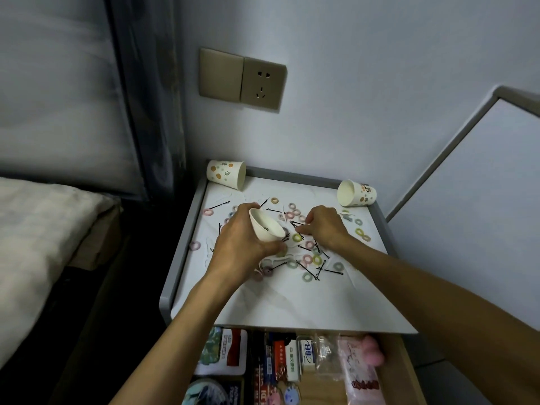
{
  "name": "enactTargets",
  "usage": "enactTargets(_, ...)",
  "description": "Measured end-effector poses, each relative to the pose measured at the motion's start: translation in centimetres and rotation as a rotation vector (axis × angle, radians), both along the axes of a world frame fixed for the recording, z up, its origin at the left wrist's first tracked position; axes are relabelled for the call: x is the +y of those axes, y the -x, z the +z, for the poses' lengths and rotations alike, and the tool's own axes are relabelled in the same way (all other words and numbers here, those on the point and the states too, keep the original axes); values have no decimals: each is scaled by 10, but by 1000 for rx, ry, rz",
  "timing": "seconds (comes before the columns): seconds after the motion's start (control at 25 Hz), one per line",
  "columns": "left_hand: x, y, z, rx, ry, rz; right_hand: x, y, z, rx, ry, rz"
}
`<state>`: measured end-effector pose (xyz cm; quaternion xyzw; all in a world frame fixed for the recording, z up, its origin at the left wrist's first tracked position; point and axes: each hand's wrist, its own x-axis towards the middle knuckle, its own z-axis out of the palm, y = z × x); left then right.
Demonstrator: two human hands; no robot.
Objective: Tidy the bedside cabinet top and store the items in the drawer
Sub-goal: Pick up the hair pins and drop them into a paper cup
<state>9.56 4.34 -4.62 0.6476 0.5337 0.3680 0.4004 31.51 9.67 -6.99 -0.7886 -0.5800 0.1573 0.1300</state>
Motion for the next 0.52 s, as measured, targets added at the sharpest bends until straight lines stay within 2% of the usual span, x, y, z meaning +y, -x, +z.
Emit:
enactTargets(0.24,1,0,0,-6,11,-4,3,8,-5,-127,-26,39)
enactTargets(0.44,-1,1,0,-9,7,-6,0,17,-6,-671,23,293)
enactTargets(0.52,-1,1,-1,-4,0,-8,2,15,-9,-715,49,361)
